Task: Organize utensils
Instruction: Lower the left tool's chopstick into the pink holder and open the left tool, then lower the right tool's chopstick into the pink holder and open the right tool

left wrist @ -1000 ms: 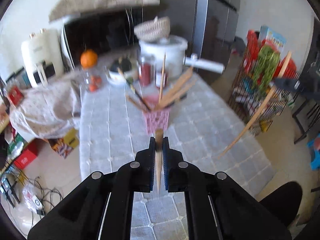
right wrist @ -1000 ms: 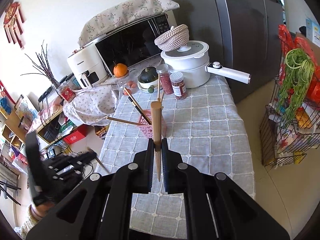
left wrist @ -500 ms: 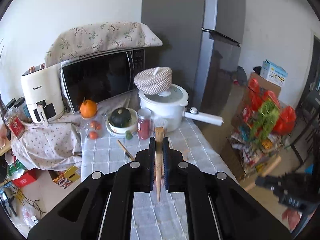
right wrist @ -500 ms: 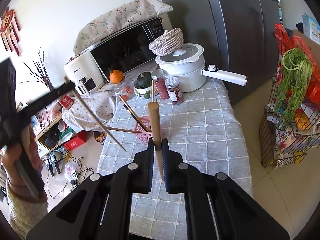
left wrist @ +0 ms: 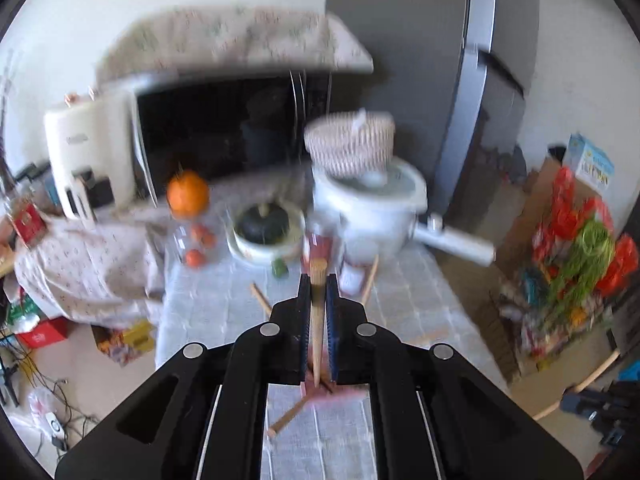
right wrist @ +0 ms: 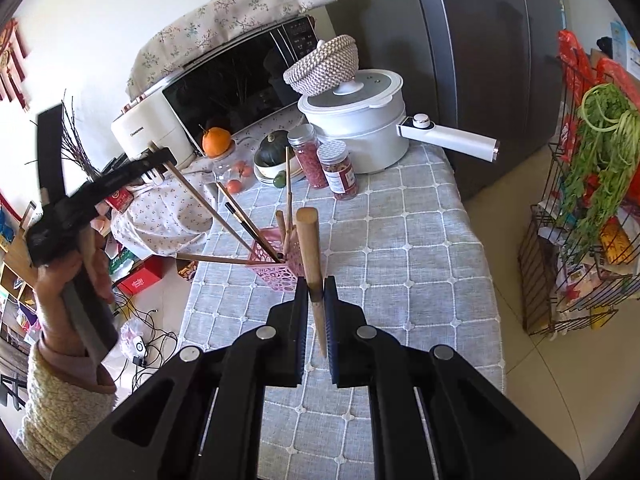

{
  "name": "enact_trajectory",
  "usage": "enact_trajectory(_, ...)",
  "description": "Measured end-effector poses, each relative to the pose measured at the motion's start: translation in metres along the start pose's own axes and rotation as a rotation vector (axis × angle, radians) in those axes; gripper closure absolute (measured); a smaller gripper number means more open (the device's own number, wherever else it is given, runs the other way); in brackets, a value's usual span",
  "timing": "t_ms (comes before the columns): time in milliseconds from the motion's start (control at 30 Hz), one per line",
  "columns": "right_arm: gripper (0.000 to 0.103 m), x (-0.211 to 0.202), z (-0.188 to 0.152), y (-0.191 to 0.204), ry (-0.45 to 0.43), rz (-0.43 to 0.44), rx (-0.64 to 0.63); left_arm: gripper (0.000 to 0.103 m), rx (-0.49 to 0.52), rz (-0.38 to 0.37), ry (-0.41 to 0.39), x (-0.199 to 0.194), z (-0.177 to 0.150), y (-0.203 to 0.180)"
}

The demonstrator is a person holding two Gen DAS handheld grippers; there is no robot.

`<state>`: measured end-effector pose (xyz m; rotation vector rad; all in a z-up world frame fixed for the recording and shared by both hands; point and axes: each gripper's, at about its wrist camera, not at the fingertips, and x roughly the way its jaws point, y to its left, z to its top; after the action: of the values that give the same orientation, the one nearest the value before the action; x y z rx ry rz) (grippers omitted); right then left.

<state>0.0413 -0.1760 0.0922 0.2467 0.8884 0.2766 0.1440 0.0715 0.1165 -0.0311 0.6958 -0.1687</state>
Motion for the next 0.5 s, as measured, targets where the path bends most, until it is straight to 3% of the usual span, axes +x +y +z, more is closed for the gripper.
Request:
enact_trajectory(33, 0.094, 0.002, 0.0, 0.002, 0.003, 0.002, -0.002, 0.094, 0.001, -0.005, 0.032, 0.004, -0.006, 0.001)
enact_trajectory(100, 0.094, 0.002, 0.001, 0.007, 0.003, 0.008, -0.009, 0.089, -0.012, -0.002, 0.012, -0.002, -0.013, 0.003)
enact_trajectory(200, 0.094, -0.002, 0.006, 0.019, -0.012, 0.021, -0.03, 0.075, -0.074, -0.005, -0.11, -0.039, -0.019, 0.015)
enact_trajectory(367, 0.094, -0.013, 0.021, 0.048, -0.047, 0.065, -0.055, 0.037, -0.193, 0.022, -0.322, -0.104, -0.039, 0.037)
enact_trajectory(500, 0.094, -0.022, 0.046, 0.073, -0.102, 0.106, -0.049, 0.036, -0.286, 0.045, -0.371, -0.122, -0.058, 0.058)
